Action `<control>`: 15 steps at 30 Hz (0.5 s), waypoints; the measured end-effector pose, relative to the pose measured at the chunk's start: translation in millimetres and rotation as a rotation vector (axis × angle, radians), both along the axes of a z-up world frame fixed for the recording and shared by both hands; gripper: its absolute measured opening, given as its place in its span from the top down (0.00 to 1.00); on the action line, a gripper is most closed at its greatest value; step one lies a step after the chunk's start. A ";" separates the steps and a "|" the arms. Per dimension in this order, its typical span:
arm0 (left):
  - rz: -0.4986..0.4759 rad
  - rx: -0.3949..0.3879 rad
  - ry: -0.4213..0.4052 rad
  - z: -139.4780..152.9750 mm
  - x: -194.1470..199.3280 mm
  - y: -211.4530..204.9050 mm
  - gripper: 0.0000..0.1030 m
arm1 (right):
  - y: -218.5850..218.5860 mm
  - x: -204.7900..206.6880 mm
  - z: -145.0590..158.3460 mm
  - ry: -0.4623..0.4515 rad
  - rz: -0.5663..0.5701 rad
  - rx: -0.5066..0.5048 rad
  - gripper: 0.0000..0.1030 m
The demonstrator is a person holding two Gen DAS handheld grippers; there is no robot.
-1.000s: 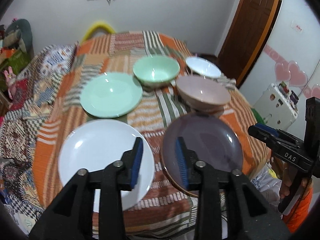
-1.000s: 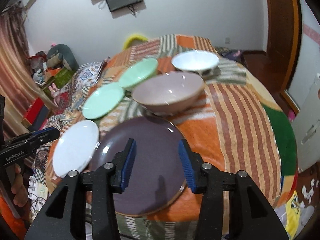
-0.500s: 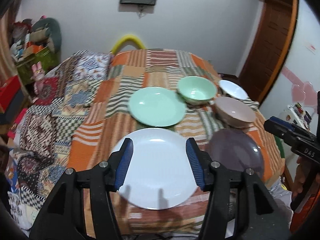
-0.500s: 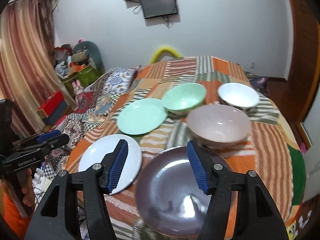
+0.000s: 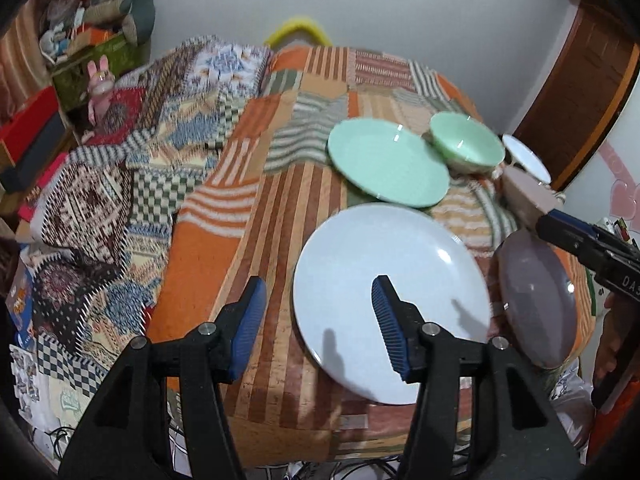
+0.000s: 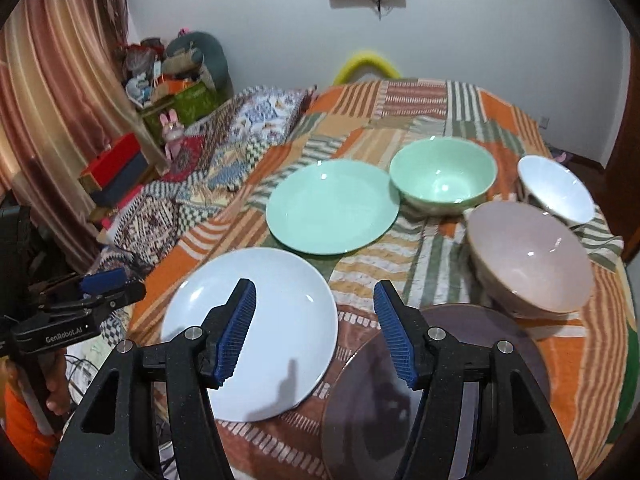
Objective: Organize plates and bowls
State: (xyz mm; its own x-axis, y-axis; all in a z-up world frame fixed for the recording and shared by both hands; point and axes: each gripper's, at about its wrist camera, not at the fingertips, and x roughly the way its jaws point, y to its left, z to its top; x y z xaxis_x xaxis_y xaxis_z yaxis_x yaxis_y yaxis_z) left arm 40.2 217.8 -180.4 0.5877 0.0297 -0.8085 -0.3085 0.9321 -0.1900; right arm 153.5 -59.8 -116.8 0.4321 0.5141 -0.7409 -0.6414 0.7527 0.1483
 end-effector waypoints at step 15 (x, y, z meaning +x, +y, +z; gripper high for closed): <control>-0.047 -0.101 0.083 -50.4 9.5 9.1 0.61 | 22.9 26.9 -58.9 0.179 0.036 -0.144 0.64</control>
